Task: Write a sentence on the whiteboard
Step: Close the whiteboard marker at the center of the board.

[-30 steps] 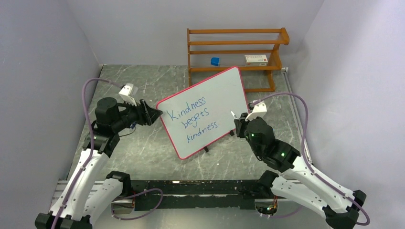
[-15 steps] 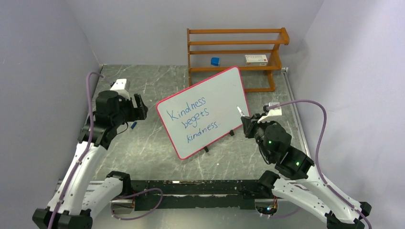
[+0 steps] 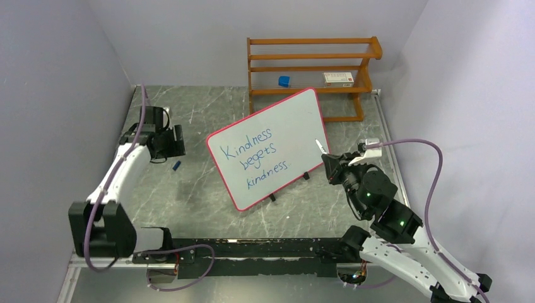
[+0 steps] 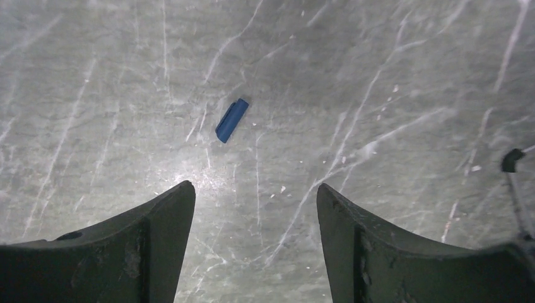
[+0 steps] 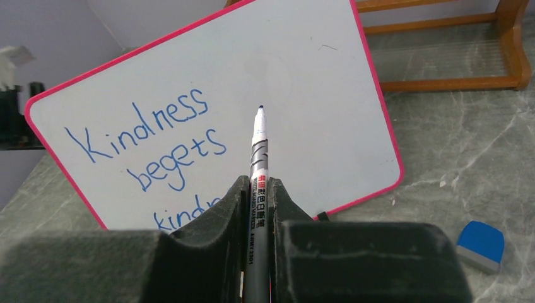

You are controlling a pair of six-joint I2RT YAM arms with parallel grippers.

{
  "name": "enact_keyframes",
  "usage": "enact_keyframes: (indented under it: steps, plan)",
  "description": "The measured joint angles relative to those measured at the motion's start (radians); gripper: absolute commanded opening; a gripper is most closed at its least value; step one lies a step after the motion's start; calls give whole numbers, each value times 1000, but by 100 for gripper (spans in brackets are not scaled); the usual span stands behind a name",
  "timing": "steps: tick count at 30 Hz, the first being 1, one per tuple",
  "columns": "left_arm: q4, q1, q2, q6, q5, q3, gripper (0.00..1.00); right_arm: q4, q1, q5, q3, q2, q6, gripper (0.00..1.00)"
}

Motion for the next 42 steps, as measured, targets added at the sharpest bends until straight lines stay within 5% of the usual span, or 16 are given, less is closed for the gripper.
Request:
enact_keyframes:
  steps: [7,23,36,42]
  plan:
    - [-21,10,257,46,10,69,67,-1,0,-9,-6,-17,0,0]
    - [-38,38,504,111,-14,153,48,2,0,-26,-8,-34,-10,0]
    - [-21,84,573,145,22,146,43,4,0,-24,-8,-28,-16,0]
    - [-16,84,570,157,54,141,33,5,0,-22,-8,-27,-17,0]
